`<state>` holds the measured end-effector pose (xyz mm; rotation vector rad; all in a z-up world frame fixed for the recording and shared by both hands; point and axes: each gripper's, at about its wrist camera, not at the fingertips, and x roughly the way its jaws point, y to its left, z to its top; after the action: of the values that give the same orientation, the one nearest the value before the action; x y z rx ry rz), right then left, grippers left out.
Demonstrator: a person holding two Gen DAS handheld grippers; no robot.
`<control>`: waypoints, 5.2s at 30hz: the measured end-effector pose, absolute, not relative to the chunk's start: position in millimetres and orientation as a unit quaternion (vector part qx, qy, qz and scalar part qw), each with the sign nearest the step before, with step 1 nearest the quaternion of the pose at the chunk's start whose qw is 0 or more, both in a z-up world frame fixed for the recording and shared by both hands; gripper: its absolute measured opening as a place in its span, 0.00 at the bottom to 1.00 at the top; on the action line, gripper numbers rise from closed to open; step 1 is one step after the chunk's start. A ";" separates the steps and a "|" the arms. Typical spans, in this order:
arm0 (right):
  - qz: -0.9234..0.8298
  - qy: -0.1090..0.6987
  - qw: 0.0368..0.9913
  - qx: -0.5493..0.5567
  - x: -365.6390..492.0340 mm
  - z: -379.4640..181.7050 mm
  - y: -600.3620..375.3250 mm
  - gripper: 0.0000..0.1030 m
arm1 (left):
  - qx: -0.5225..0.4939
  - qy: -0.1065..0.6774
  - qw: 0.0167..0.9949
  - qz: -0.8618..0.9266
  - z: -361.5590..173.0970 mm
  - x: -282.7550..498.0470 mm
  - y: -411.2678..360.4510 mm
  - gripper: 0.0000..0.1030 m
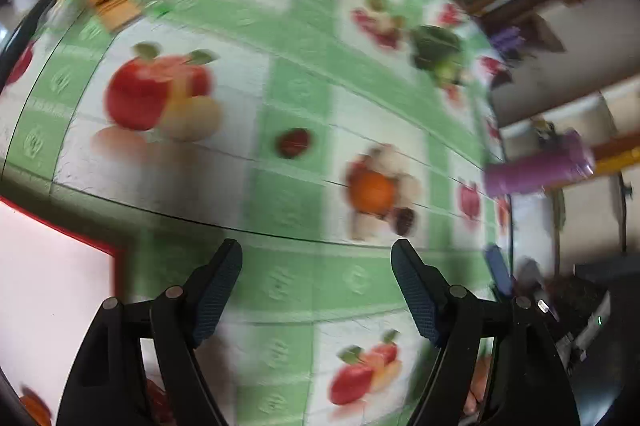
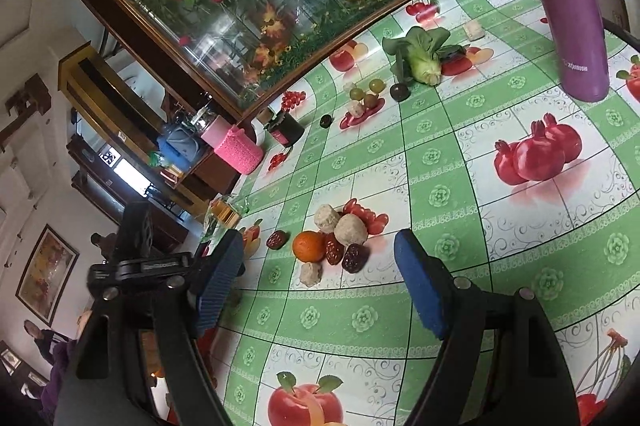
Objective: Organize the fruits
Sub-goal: 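Move both grippers back over the fruits on the tablecloth, then grasp another brown kiwi with the left gripper while the right grasps a dark red date, then carry the kiwi and date into the tray and open both grippers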
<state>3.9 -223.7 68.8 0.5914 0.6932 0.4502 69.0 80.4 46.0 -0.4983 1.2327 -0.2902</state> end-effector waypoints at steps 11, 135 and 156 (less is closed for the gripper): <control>0.214 0.343 0.869 0.285 9.1 63.8 -227.0 0.77 | -0.062 0.488 0.865 -0.101 83.7 -3.7 65.4 0.76; 0.431 0.390 0.813 0.040 -104.7 42.3 77.4 0.20 | -0.003 0.317 0.924 0.212 68.5 -161.2 212.8 0.21; 0.423 0.430 0.798 -0.007 -109.0 28.8 98.2 0.22 | -0.015 0.366 0.901 0.234 45.2 -158.8 229.2 0.32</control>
<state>-109.0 98.2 28.8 -0.0146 0.9227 0.9081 -158.8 229.2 45.2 -0.0316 0.7573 0.4837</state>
